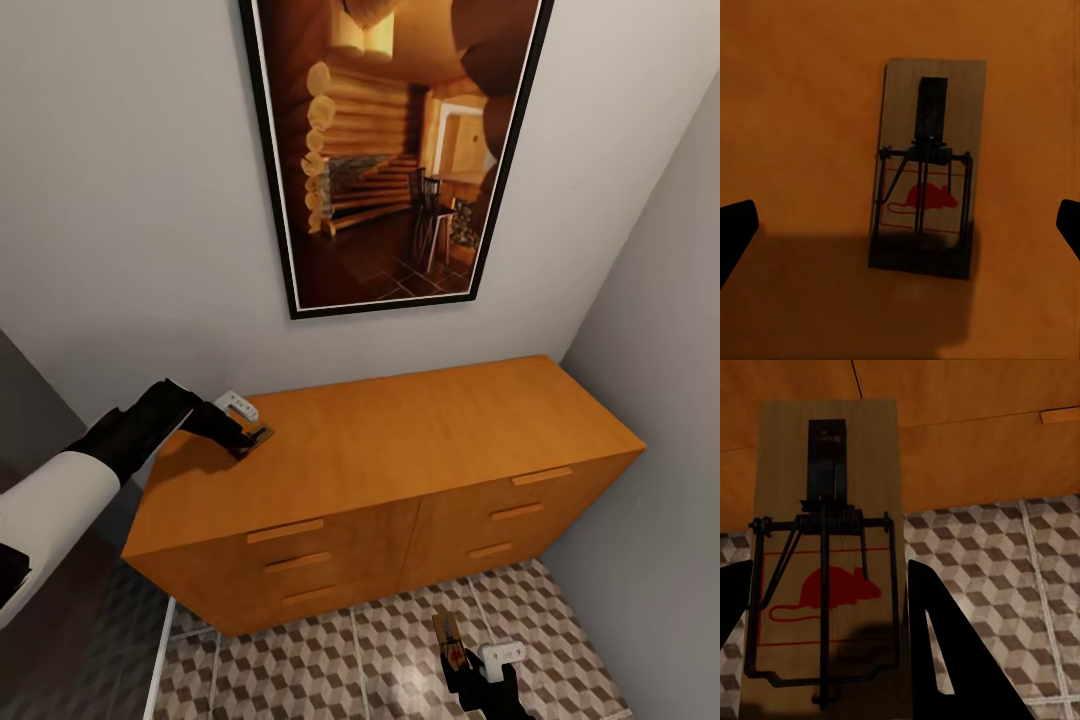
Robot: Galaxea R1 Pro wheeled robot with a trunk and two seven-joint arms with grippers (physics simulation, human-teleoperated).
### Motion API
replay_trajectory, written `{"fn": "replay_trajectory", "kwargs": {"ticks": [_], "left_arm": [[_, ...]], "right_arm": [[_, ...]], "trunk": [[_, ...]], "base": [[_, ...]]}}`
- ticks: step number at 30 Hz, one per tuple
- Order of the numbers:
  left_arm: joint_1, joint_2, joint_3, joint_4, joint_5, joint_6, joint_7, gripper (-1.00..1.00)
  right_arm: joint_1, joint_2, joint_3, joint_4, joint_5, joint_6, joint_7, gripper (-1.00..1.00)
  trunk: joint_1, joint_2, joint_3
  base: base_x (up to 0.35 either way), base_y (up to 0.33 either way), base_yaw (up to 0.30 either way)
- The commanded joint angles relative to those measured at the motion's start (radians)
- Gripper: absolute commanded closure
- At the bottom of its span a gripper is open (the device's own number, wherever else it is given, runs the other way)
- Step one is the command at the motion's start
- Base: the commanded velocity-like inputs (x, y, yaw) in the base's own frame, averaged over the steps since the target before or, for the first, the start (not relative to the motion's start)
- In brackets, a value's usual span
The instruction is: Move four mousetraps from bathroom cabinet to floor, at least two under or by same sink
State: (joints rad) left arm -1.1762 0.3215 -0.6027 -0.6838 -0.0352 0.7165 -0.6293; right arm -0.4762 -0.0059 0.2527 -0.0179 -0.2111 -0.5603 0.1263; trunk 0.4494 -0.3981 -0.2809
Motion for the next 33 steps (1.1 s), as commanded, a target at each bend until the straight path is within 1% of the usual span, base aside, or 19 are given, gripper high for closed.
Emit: {"fn": "replay_trajectory", "kwargs": {"ticks": [1, 7, 13, 16, 24, 33], "left_arm": [[-0.001, 0.0, -0.003, -0.001, -0.004, 0.003, -0.004, -1.0], [-0.001, -0.002, -0.004, 0.007, -0.004, 0.001, -0.004, -1.0], [-0.001, -0.008, -0.004, 0.015, -0.003, -0.042, -0.004, -1.0], [-0.001, -0.012, -0.005, 0.032, -0.003, -0.055, -0.004, -1.0], [-0.002, -0.021, -0.005, 0.073, -0.003, -0.066, -0.004, -1.0], [-0.002, -0.022, -0.005, 0.078, -0.003, -0.067, -0.004, -1.0]], "right_arm": [[-0.001, 0.0, 0.005, 0.001, -0.014, -0.003, 0.01, 1.0], [-0.001, 0.0, 0.005, 0.001, -0.014, -0.003, 0.009, 1.0], [-0.001, 0.0, 0.005, 0.001, -0.014, -0.003, 0.01, 1.0], [-0.001, 0.0, 0.005, 0.001, -0.014, -0.003, 0.009, 1.0], [-0.001, 0.0, 0.005, 0.001, -0.014, -0.003, 0.01, 1.0], [-0.001, 0.0, 0.005, 0.001, -0.014, -0.003, 0.009, 1.0]], "trunk": [[0.001, -0.002, -0.002], [0.001, -0.002, -0.002], [0.001, -0.002, -0.002], [0.001, -0.002, -0.002], [0.001, -0.002, -0.002], [0.001, -0.002, -0.002]], "base": [[0.0, 0.0, 0.0], [0.0, 0.0, 0.0], [0.0, 0.0, 0.0], [0.0, 0.0, 0.0], [0.0, 0.0, 0.0], [0.0, 0.0, 0.0]]}}
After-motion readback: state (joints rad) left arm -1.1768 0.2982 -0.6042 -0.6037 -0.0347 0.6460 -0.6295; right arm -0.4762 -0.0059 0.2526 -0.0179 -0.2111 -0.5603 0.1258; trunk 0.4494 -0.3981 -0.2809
